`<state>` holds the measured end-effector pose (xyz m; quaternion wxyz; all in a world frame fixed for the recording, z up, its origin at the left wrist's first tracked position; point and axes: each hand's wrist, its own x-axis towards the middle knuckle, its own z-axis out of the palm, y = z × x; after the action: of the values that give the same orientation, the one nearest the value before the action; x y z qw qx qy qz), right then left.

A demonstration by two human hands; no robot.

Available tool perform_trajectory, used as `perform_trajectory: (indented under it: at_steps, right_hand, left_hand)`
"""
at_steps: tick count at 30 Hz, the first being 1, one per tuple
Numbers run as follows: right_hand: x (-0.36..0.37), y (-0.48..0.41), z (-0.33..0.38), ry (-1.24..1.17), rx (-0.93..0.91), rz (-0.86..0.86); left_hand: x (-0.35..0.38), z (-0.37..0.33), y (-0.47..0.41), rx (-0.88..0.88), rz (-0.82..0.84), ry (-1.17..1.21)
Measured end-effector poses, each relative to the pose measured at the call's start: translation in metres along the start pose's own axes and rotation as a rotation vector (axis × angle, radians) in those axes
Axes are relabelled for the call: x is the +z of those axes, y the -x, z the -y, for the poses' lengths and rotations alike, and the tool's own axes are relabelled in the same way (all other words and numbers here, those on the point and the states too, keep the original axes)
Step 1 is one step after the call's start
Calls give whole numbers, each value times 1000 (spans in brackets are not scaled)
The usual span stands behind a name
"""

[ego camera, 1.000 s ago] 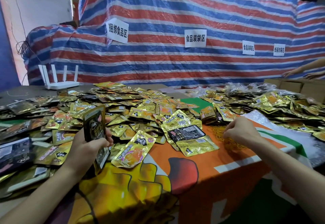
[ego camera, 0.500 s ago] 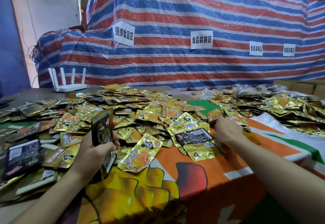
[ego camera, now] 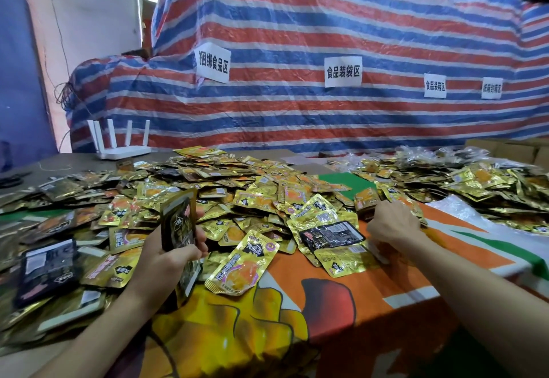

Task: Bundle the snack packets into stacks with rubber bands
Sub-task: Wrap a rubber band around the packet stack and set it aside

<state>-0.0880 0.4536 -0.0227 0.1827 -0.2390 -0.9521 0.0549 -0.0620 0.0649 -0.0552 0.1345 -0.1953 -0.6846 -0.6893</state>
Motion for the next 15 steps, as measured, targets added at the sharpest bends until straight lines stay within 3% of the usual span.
perform_trajectory:
  at_steps: [8,13,15]
  right_hand:
    - [7,8,4,-2,19,9]
    - [-7,1,1,-208,101,-146]
    - [-14,-1,-3,-311,129,-113]
  left_hand:
    - [-1,-1,2,2,3,-8]
    - [1,-5,3,-10,-4,-4]
    - [1,-5,2,-22,-4,8]
